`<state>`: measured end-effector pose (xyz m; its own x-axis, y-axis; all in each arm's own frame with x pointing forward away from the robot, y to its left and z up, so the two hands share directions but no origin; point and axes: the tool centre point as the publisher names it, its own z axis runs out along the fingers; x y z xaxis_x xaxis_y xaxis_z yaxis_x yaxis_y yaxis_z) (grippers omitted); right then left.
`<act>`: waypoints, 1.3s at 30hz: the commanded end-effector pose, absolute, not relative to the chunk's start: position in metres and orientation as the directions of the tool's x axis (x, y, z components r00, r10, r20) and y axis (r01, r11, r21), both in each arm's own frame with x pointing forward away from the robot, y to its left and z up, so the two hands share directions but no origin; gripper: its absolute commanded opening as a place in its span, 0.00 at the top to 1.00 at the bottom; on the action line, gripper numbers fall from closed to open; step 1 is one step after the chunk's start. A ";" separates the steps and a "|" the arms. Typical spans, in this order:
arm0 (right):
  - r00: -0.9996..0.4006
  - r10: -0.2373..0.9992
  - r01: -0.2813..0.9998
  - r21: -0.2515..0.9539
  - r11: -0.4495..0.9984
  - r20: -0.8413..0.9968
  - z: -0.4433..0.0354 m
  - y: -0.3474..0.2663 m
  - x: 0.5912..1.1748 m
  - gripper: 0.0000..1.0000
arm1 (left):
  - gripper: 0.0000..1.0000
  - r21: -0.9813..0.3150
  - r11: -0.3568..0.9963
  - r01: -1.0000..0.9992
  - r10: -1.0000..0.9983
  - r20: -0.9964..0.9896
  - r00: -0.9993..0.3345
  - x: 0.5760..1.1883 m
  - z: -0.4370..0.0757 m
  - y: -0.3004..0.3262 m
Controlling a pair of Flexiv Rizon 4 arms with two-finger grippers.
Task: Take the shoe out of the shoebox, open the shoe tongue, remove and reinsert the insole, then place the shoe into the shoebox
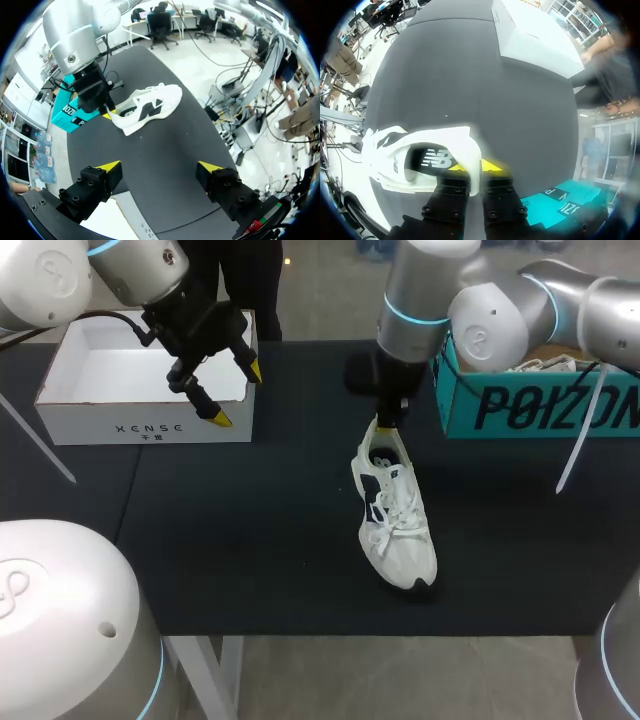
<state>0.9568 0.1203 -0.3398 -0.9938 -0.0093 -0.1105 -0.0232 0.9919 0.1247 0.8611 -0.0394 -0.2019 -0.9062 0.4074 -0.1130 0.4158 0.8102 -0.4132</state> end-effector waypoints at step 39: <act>-0.971 0.156 0.130 0.149 0.980 -0.182 -0.167 0.026 1.019 1.00 | 0.00 -0.411 0.811 0.416 0.408 -0.112 -0.906 0.861 -0.202 -0.040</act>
